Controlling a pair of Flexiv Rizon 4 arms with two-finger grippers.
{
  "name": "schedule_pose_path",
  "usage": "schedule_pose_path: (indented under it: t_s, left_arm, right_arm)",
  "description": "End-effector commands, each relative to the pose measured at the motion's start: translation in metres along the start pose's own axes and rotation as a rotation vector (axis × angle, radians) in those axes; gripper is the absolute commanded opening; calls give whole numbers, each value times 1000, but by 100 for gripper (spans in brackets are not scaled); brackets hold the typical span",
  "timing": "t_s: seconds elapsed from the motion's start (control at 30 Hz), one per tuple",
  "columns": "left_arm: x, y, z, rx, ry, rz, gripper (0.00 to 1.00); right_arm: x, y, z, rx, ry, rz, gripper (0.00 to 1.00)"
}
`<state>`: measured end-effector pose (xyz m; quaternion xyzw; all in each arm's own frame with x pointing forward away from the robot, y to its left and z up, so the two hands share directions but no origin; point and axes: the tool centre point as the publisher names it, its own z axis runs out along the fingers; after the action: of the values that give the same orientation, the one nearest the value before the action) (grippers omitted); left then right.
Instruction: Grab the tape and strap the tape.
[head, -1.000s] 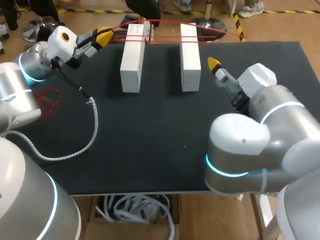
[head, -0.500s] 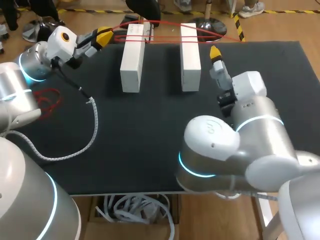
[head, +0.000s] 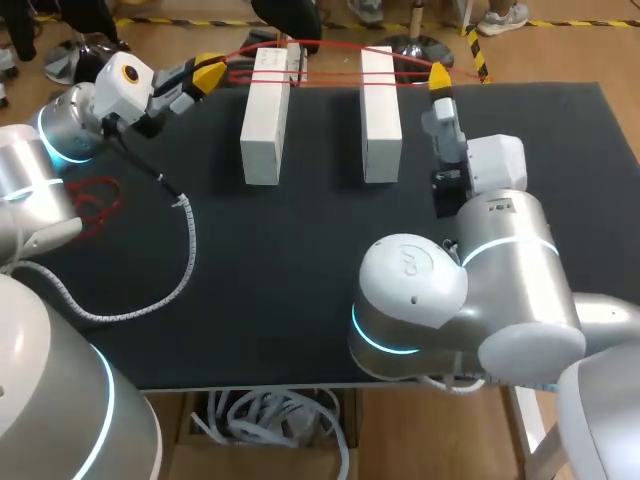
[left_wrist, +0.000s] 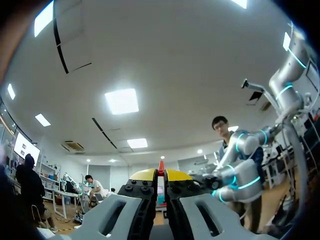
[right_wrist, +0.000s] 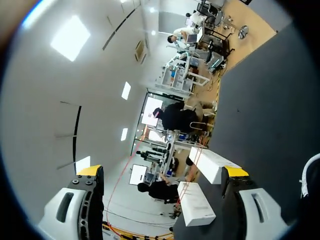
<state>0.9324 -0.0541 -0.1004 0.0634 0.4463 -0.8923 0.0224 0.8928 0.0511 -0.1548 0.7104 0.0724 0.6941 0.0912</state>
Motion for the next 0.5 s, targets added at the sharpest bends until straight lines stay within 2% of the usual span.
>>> schedule_pose_path:
  t_s: [0.03, 0.2, 0.5]
  left_arm:
    - [1, 1, -1, 3, 0, 2, 0]
    - [1, 1, -1, 3, 0, 2, 0]
    - [1, 1, -1, 3, 0, 2, 0]
  right_arm:
    - [4, 10, 9, 10, 8, 26, 100]
    - [12, 11, 16, -1, -1, 114, 100]
    - [35, 9, 30, -55, 0, 181, 100]
